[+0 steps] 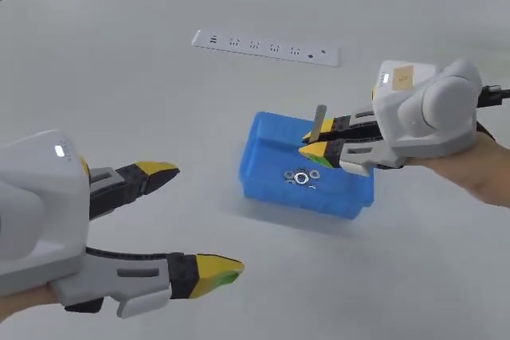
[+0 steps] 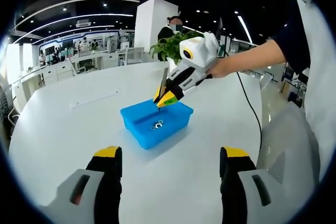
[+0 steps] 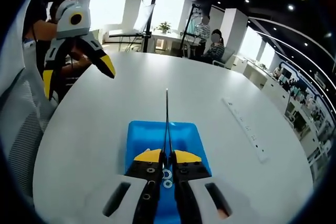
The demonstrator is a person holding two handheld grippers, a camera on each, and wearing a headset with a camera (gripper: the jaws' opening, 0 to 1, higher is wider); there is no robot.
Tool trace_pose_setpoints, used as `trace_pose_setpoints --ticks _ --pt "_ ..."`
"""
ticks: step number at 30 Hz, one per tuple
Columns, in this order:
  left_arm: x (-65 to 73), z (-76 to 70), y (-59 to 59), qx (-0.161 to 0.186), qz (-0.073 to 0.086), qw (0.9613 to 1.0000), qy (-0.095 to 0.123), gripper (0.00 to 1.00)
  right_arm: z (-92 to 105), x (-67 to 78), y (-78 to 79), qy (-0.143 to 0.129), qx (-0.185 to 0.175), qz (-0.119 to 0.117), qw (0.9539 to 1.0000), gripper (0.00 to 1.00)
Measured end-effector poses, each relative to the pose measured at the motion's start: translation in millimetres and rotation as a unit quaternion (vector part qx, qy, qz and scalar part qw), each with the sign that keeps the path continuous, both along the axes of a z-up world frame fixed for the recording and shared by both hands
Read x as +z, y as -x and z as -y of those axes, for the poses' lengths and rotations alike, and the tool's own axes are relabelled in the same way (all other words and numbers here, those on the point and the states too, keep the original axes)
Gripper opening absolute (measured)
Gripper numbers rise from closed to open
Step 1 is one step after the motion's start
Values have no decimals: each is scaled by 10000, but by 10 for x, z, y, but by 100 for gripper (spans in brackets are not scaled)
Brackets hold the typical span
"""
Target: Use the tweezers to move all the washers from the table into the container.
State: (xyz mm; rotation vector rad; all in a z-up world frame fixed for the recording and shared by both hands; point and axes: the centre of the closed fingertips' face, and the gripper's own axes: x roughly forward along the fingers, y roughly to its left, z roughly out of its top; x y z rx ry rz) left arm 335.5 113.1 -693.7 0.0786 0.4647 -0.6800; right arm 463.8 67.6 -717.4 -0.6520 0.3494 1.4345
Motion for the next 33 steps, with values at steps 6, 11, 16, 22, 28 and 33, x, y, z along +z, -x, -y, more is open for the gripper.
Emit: trace_pose_setpoints --ticks 6,11,16,22,28,33 --pt "42 -37 26 -28 65 10000 -49 80 -33 327 266 -255 220 31 9994 7" --pt "203 -68 -25 174 351 9992 2 70 13 412 547 -203 415 7 9989 7" --pt "332 99 -46 -137 505 9986 65 69 146 277 822 63 539 -102 9985 8" --pt "383 533 7 -964 669 9928 -234 63 297 48 1077 485 671 -196 9964 8" --pt "405 913 49 -1827 617 9801 -480 44 384 -111 1246 804 776 -238 9935 8" --pt "487 1089 73 -2301 692 9694 -492 30 406 -124 1319 897 867 -234 9919 8"
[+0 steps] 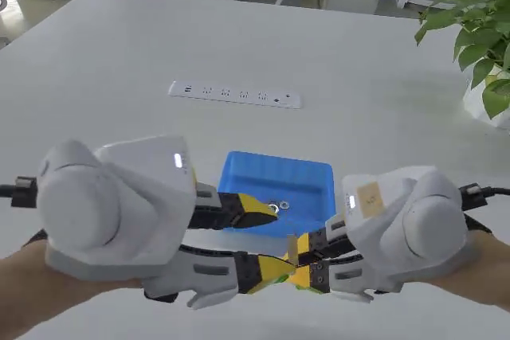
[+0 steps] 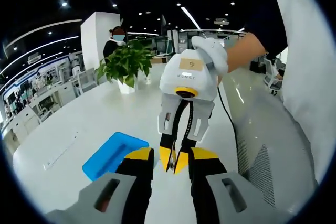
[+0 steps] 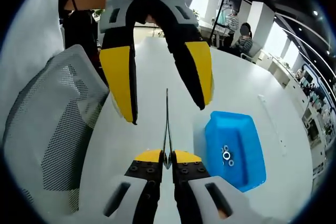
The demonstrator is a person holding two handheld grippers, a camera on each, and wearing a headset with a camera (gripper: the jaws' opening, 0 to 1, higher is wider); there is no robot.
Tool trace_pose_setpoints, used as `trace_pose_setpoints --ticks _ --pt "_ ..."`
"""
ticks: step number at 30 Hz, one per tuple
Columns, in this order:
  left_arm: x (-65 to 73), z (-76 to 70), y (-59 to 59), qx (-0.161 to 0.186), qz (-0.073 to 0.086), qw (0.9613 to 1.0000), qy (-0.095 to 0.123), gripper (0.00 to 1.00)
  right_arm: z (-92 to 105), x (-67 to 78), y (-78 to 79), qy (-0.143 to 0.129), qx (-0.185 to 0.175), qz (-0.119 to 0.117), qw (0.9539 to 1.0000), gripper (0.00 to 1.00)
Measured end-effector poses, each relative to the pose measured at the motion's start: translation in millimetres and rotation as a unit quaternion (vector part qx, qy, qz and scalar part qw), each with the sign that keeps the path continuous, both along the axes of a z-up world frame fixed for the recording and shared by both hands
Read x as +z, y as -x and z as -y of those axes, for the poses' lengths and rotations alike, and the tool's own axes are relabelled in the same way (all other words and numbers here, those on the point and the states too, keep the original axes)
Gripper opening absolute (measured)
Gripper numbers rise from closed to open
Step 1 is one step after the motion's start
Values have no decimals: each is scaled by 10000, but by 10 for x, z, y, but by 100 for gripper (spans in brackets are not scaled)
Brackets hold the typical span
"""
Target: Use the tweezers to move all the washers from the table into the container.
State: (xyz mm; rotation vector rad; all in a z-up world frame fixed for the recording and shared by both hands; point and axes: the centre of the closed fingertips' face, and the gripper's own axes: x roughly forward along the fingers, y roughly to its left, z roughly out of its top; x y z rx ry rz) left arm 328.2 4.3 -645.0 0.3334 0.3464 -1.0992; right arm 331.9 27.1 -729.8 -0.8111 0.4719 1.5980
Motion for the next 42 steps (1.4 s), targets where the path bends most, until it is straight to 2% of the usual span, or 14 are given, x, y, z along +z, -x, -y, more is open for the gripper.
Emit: trace_pose_setpoints --ticks 3,4,6,8,10,12,13,16,18,20,25,30,33,42 --pt "-33 33 26 -258 40 9993 -274 24 9 3 13 49 43 24 10000 8" --pt "-37 40 27 -282 46 9991 -310 22 10 4 15 57 50 28 10000 8" --pt "-41 61 68 -406 -68 9987 -293 18 16 2 23 105 105 59 9999 8" --pt "-45 72 67 -435 11 9984 -350 18 15 3 39 130 133 48 9998 8" --pt "-89 69 112 -599 -19 9970 -498 12 21 -3 48 171 169 57 9997 8" --pt "-130 43 103 -607 117 9957 -683 9 30 -17 66 237 234 71 9994 8" --pt "-136 39 118 -624 44 9957 -677 6 32 -24 74 267 266 79 9993 8" --pt "-149 27 138 -707 41 9949 -721 6 29 -37 110 326 373 95 9987 8" --pt "-159 9 129 -733 151 9941 -782 6 28 -39 95 347 370 113 9986 8" --pt "-178 -14 129 -762 157 9936 -824 6 33 -41 81 367 366 121 9986 8" --pt "-262 -91 115 -817 276 9904 -1076 6 48 -17 63 365 353 128 9986 8" --pt "-289 -119 77 -758 276 9912 -1051 7 49 -2 43 359 340 140 9987 8" --pt "-298 -119 61 -775 380 9906 -1065 8 36 30 30 304 309 107 9990 8" --pt "-447 -195 0 -691 293 9893 -1251 8 43 11 -5 366 339 158 9986 8"
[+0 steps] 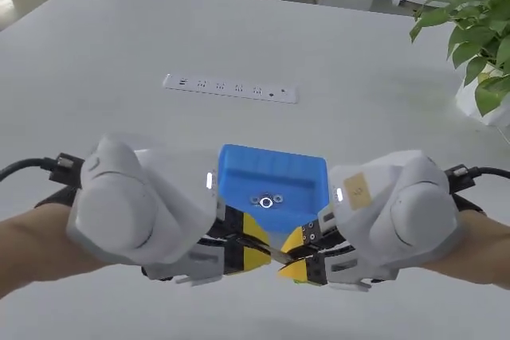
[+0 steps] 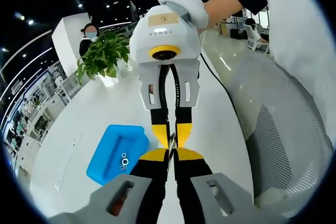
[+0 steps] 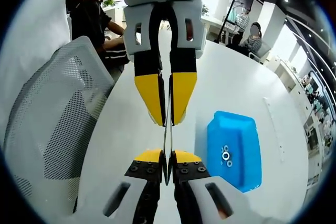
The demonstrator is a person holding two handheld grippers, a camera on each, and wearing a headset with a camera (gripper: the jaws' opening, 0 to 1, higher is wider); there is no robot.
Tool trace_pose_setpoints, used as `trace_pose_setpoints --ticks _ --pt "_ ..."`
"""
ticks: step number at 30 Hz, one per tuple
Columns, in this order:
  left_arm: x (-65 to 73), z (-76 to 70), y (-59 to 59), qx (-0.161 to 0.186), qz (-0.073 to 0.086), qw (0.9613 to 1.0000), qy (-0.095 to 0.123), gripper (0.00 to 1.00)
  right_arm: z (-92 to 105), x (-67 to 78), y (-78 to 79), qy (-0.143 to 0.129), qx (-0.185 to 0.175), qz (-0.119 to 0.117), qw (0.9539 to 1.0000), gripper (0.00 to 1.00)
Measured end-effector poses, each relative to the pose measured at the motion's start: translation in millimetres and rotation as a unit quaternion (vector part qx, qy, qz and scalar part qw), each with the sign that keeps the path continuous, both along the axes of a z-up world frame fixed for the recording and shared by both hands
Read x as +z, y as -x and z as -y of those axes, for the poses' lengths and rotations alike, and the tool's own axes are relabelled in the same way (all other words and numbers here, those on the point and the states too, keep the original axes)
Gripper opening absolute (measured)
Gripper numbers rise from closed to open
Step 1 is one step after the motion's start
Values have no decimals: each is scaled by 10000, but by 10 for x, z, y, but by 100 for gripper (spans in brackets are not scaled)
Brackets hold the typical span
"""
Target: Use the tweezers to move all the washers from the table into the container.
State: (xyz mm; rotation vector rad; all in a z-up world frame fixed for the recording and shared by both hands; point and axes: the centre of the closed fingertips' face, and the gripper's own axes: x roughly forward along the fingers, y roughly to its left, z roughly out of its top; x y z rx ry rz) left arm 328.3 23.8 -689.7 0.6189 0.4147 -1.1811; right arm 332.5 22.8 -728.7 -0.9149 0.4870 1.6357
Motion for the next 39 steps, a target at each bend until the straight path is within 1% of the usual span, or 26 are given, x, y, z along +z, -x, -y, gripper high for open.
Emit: trace_pose_setpoints --ticks 2,5,6,8,11,12,14,16,18,20,21,22,23,24,26,27,28,30,31,32,33,35,39 --pt "-62 -28 -9 -3 -8 9999 -115 8 0 -15 -10 6 -14 -20 10000 8" --pt "-134 -47 -18 -38 0 9997 -226 8 -3 -46 -16 25 -12 -49 10000 8" --pt "-155 -50 -27 -28 -11 9997 -226 8 -2 -72 -24 36 -12 -57 10000 8" --pt "-226 -63 -51 1 -83 9997 -215 8 3 -119 -36 63 -18 -87 9999 8" --pt "-378 -83 -97 46 -190 9994 -302 7 2 -186 -60 113 -11 -92 9999 8" --pt "-409 -82 -106 39 -210 9993 -315 7 4 -205 -67 141 -2 -96 9999 8" --pt "-471 -81 -113 -25 -317 9990 -304 7 11 -255 -75 215 49 -113 9997 8" --pt "-534 -90 -151 -41 -382 9988 -292 7 10 -301 -95 241 53 -125 9996 8" --pt "-626 -97 -207 -3 -480 9985 -271 7 7 -382 -143 282 -9 -155 9995 8" --pt "-717 -105 -256 30 -531 9981 -320 7 -4 -477 -192 325 -110 -179 9993 8" --pt "-787 -106 -280 31 -587 9976 -372 7 -11 -545 -214 375 -137 -162 9991 8" --pt "-820 -96 -294 30 -603 9973 -413 7 -11 -590 -230 416 -144 -131 9989 8" --pt "-883 -89 -307 11 -704 9965 -450 7 -6 -658 -251 483 -131 -91 9987 8" --pt "-930 -83 -307 14 -819 9956 -455 7 3 -701 -260 544 -146 -107 9984 8" --pt "-1010 -66 -345 -29 -856 9951 -497 7 20 -769 -287 623 -127 -65 9980 8" --pt "-1024 -57 -353 -32 -872 9948 -516 7 27 -785 -298 652 -124 -53 9978 8" --pt "-1041 -48 -365 -42 -867 9949 -521 7 42 -800 -318 693 -101 10 9975 8" --pt "-1073 -54 -370 -17 -935 9942 -530 8 43 -820 -326 705 -138 -45 9974 8" --pt "-1083 -53 -369 -15 -941 9941 -541 8 43 -830 -327 707 -122 -8 9974 8" --pt "-1091 -55 -369 -17 -929 9941 -554 8 44 -838 -340 727 -77 78 9973 8" --pt "-1108 -65 -373 -15 -929 9938 -606 8 19 -815 -330 663 -76 37 9978 9" --pt "-1124 -70 -370 -19 -927 9936 -639 8 17 -806 -339 657 -102 60 9978 9" --pt "-1130 -68 -387 44 -970 9936 -576 8 23 -803 -347 678 -170 71 9975 10"
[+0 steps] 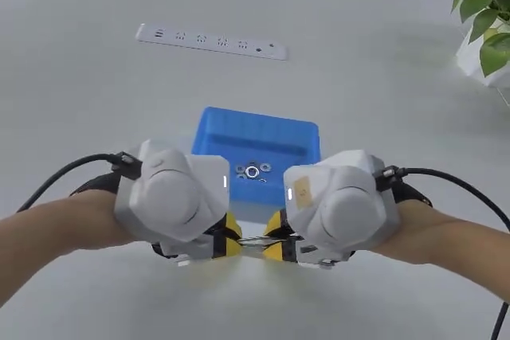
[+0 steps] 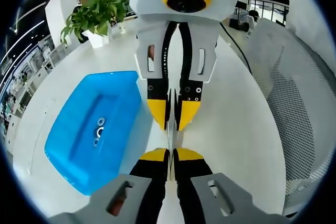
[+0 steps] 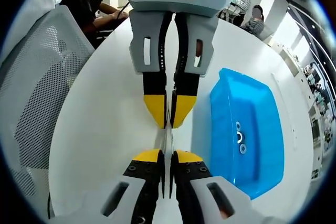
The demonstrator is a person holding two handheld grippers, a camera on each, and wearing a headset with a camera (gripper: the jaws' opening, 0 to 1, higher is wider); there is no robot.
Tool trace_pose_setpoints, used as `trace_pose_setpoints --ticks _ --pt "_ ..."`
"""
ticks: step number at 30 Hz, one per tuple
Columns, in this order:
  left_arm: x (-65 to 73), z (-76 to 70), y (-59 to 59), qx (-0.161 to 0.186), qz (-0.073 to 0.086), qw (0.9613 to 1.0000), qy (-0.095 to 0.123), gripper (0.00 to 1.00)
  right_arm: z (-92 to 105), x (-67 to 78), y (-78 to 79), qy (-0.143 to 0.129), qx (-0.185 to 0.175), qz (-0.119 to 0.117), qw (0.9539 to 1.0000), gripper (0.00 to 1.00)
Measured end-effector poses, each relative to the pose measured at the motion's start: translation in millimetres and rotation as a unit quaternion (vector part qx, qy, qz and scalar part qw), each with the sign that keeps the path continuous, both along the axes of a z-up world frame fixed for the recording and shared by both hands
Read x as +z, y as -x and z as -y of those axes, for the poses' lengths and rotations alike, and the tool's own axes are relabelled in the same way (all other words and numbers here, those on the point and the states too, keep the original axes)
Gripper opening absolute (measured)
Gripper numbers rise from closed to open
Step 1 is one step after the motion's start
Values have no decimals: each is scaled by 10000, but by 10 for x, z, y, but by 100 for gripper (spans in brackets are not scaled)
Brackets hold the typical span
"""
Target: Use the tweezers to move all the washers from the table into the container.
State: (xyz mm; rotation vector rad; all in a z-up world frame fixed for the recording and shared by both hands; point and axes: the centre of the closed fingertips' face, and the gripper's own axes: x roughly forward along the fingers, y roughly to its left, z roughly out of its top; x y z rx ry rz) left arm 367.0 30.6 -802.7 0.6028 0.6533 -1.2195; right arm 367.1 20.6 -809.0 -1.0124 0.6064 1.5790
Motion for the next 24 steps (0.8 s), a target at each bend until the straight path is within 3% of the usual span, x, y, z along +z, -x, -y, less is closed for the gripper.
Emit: trace_pose_setpoints --ticks 7,24 --pt "-7 12 3 -33 13 10000 -32 8 10 -2 -7 128 -43 -16 9999 11" --pt "-20 38 -19 -12 -26 10000 -18 8 27 -16 -35 237 -350 -390 9983 15"
